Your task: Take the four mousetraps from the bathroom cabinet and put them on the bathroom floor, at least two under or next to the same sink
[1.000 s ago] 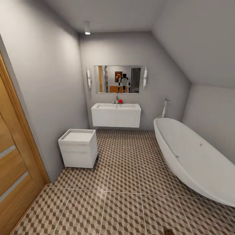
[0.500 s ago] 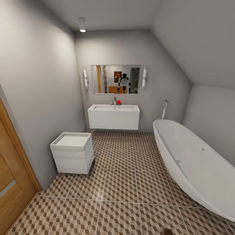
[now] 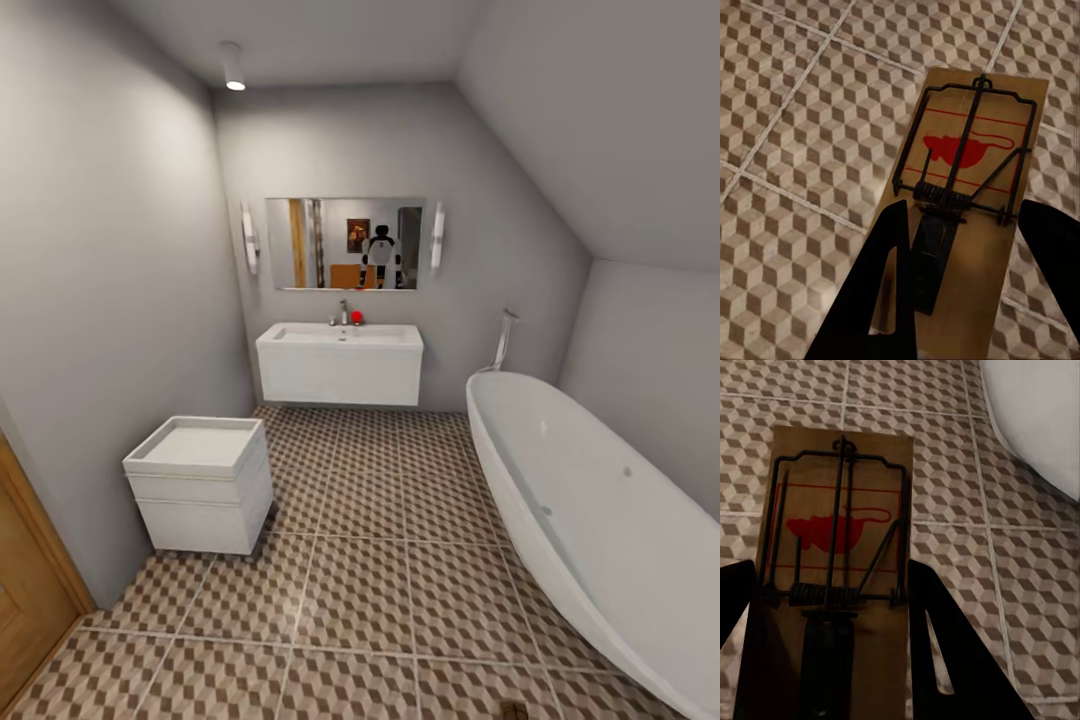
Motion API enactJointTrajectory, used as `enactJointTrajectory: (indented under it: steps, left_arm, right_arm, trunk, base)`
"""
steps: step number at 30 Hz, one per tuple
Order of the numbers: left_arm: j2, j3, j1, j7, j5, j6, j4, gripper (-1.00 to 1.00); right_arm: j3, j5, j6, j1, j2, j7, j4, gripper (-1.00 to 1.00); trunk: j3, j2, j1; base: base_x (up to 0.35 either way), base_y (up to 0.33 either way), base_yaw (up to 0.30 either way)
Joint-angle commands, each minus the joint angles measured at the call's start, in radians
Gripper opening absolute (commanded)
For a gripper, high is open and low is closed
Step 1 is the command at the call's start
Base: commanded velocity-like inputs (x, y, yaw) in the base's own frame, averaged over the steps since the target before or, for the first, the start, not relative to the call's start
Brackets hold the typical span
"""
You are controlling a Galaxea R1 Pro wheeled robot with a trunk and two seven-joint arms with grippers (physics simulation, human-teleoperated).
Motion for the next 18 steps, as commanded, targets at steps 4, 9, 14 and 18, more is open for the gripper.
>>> enactJointTrajectory:
  steps: [4,9,14,18]
  left_arm:
    - [0.001,-0.008,-0.001,-0.003,0.005,-0.004,0.003,-1.0]
    - [0.002,-0.008,-0.001,-0.003,0.005,-0.003,0.003,-1.0]
    - [0.002,-0.008,-0.001,-0.003,0.005,-0.003,0.003,-1.0]
    - [0.003,-0.008,-0.001,-0.005,0.005,-0.002,0.003,-1.0]
  right_arm:
    - [0.009,-0.011,-0.005,-0.001,0.0,0.003,0.004,-1.0]
    - [0.01,-0.011,-0.004,-0.002,0.0,0.004,0.004,-1.0]
    - [0.009,-0.011,-0.007,-0.001,0.0,0.005,0.004,-1.0]
    - [0.01,-0.011,-0.007,-0.002,0.0,-0.004,0.004,-1.0]
  trunk:
    - [-0.002,-0.002,0.001]
    - [-0.002,-0.002,0.001]
    - [-0.002,-0.002,0.001]
    - [-0.002,-0.002,0.001]
  base:
    - [0.314,-0.047,0.0]
    - [0.317,-0.004,0.0]
    - [0.1,0.0,0.0]
    - [0.215,0.0,0.0]
